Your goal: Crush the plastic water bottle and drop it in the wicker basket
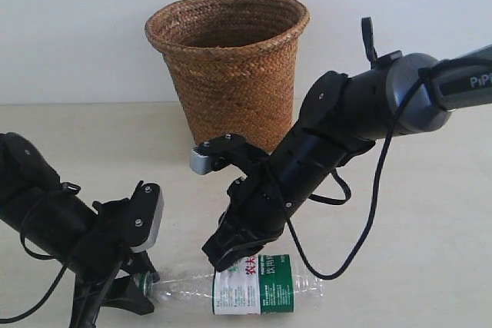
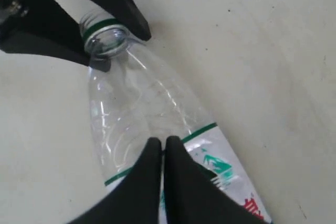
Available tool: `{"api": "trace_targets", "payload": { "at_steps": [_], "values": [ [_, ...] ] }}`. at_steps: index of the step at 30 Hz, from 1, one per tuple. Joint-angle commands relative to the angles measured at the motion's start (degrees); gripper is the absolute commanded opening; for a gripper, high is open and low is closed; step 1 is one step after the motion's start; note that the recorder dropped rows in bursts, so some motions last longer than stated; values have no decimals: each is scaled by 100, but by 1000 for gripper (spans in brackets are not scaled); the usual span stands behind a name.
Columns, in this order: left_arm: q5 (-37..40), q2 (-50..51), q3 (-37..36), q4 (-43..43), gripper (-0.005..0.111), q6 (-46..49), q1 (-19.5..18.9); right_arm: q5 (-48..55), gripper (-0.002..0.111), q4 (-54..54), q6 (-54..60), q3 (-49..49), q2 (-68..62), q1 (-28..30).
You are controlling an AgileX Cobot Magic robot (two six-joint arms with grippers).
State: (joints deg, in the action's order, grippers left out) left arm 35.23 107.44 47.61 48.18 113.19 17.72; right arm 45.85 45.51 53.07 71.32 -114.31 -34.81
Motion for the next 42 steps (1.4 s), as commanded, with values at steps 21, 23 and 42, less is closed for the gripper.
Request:
{"api": "trace_targets", "payload": {
  "at_steps": [21, 23, 42],
  "values": [
    [-138, -10, -24, 307, 4, -47, 31, 1519, 0, -2079, -2300, 1485, -1688, -15],
    [-178, -10, -24, 307, 4, -47, 31, 1652, 0, -2079, -2322, 1676, -1864, -15],
    [-249, -10, -24, 307, 4, -76, 18, 2219, 0, -2811, -3068, 2089, -2099, 167]
  ]
}}
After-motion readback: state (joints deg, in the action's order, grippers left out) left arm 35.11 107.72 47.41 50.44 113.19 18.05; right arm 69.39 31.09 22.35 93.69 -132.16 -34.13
